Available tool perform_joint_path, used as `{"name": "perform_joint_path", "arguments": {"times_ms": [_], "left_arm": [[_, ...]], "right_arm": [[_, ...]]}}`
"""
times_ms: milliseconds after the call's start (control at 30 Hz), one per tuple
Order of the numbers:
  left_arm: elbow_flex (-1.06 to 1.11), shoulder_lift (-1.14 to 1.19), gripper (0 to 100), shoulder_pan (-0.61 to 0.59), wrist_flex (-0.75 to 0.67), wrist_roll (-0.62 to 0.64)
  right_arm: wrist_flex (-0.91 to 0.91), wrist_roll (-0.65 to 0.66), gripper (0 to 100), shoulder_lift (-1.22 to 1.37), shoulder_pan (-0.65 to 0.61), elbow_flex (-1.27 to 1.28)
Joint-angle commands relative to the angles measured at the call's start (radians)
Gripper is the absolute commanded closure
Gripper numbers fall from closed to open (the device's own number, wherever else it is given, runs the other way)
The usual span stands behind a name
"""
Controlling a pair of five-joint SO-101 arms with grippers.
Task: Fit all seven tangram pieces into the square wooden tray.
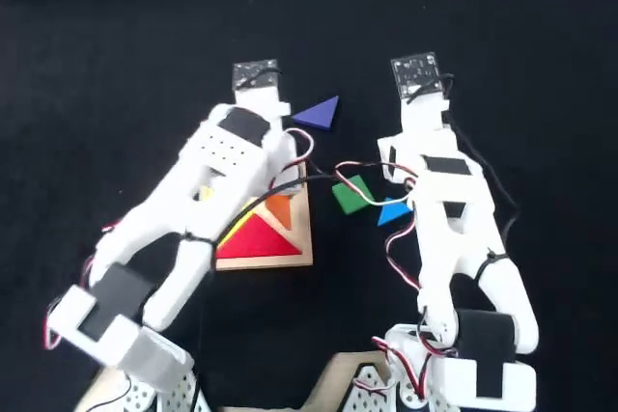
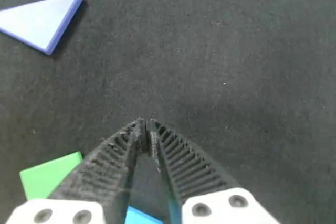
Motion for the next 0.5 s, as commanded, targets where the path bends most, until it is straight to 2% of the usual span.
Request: {"name": "perform_joint_path", "arguments": {"times_ms": [0,233,467], "left_arm": [[-0.031,0.06,92,0.045,-0.037,0.069],[-0.079,0.178,92,0.073,-0.038,0.109],[-0.082,0.166,92,0.068,-0.037,0.104]], "right_arm": [[-0.04,-0.015,98.7,-0.044,0.012,-0.002],[-0.08,-0.014,98.7,0.018,0.011,-0.018],[-0.077,-0.014,98.7,0.065,0.011,-0.054]]}}
